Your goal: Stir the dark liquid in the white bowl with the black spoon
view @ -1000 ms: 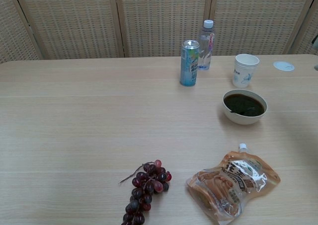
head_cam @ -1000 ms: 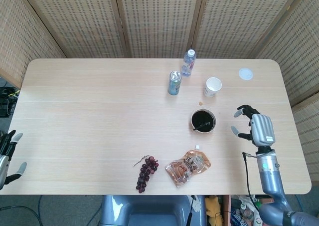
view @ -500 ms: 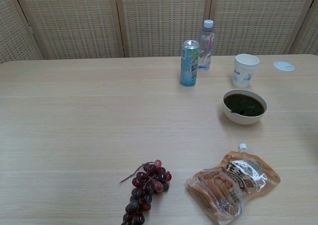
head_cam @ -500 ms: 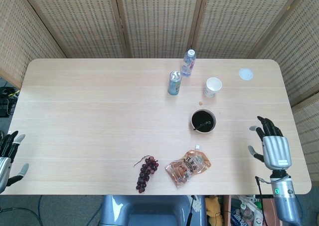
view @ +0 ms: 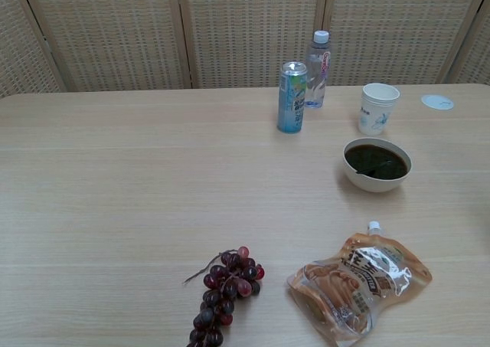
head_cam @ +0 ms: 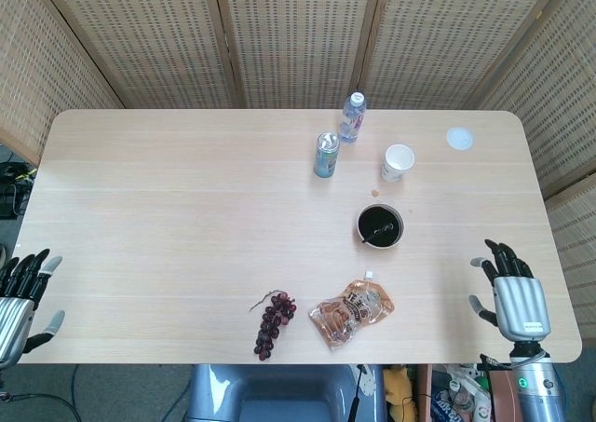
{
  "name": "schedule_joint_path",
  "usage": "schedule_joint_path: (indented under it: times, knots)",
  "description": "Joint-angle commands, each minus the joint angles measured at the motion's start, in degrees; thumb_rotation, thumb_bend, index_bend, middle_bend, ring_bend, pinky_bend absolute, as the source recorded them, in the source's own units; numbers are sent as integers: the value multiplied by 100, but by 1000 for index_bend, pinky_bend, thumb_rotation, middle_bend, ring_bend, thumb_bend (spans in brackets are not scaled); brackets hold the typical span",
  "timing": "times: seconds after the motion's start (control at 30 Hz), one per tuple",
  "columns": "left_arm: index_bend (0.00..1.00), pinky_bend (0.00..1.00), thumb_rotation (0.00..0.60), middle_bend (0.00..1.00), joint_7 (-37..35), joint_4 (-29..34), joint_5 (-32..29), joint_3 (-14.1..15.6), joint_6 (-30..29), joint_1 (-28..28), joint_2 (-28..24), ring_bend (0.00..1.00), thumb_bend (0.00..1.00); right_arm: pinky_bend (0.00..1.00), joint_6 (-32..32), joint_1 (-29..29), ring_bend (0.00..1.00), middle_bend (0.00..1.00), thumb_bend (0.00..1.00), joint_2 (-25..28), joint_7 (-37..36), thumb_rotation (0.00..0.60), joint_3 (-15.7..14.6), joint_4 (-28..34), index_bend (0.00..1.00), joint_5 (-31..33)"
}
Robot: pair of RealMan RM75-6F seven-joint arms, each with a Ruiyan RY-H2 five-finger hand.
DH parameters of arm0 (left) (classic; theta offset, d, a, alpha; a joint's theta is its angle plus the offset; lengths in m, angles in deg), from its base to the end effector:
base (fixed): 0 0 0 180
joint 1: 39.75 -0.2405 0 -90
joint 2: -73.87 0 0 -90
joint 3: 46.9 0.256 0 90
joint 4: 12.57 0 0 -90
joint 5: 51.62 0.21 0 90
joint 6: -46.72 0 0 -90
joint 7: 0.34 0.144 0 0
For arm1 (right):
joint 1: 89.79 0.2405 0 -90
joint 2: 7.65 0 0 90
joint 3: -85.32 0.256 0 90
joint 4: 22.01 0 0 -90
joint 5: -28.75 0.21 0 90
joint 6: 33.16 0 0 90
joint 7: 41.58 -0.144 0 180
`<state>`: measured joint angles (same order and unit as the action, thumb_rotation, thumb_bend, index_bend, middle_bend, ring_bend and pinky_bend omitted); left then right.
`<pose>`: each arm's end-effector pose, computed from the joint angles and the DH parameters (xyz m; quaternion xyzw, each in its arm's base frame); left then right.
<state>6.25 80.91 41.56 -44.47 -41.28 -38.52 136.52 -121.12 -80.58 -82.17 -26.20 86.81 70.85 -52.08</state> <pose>-0.3068 0.1411 0.1530 -0.6482 -0.3547 -0.3461 0.5781 -0.2874 -0.1962 0.1075 0.5980 -0.3606 0.3719 0.6116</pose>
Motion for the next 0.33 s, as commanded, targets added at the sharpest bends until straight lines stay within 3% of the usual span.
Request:
schedule_joint_path:
  times: [0.03, 0.33]
  knots:
    - [0, 0, 600, 0, 56, 42, 79, 18, -34, 10, -3, 0, 368, 306, 16, -27, 148, 205, 374, -6, 19, 600, 4, 28, 363, -23]
    - [0, 0, 600, 0, 114, 108, 94, 29, -24, 10, -4, 0, 369, 306, 51, -98, 147, 207, 374, -29, 41, 600, 40, 47, 363, -63]
